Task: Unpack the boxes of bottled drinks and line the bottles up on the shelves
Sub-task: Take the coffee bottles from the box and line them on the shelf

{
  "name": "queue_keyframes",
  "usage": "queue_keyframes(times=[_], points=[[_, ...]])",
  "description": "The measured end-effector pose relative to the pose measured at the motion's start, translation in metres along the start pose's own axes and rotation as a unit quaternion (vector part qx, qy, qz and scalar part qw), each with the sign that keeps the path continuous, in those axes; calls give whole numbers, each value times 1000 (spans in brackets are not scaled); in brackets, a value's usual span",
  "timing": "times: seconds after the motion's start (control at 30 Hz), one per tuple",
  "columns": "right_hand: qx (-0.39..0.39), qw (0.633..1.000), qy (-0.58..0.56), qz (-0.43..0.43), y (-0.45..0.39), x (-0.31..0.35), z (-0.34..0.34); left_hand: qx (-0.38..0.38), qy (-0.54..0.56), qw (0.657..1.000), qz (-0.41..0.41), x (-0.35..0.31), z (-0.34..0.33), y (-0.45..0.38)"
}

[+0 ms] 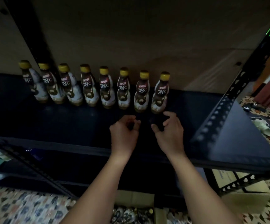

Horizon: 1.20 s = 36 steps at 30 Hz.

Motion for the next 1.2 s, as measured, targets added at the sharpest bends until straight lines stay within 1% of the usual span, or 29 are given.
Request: queue_keyframes(times=[0.07,0.1,0.17,0.2,0.23,0.3,0.33,0.37,0.43,0.5,0.6,0.67,0.73,0.8,0.87,0.93,1.0,1.1,1.2], points=[[-6,1000,4,28,22,7,5,14,17,998,-52,-13,10,22],[-18,999,-10,49,37,13,9,15,28,995,-93,-19,17,35],[-73,987,-61,126,72,26,21,4,31,983,-180,-24,31,70],[-101,977,-78,169,92,29,24,1,28,980,-199,-15,38,88],[-115,968,-85,206,112,28,21,6,26,981,-190,2,42,105],[-96,957,-84,262,146,14,-7,28,12,992,-121,56,44,133],[-73,958,-83,265,159,-3,-29,40,-4,997,-72,92,44,150],[-44,964,-82,248,165,-22,-51,56,-19,998,-19,128,41,161],[29,985,-57,163,186,-83,-113,86,-69,991,73,213,36,199],[115,990,-5,77,212,-152,-179,116,-107,974,161,298,31,238],[238,967,87,-10,260,-255,-278,165,-148,937,268,416,18,300],[286,949,124,-48,290,-310,-326,210,-190,907,311,478,11,335],[321,932,142,-85,316,-357,-367,254,-233,873,344,532,6,366],[351,917,156,-111,339,-397,-404,270,-248,859,358,578,1,387],[374,904,177,-114,354,-426,-438,276,-246,849,377,619,-6,401],[389,892,208,-101,364,-446,-467,285,-253,840,386,655,-19,405],[409,879,234,-73,371,-460,-495,316,-283,824,374,686,-35,403],[441,859,258,-40,381,-476,-538,361,-329,788,375,730,-52,408],[444,850,283,-4,386,-486,-567,356,-355,763,406,761,-50,417]])
Point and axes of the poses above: each hand's wrist, its own y-axis away from the middle knuckle, its own z-axis out of the back of the hand, x = y × z, the point moved 9 cm from there along -y, towards the middle knuckle, and after that the axes turned 11 degrees about y, right-handed, at the moved point
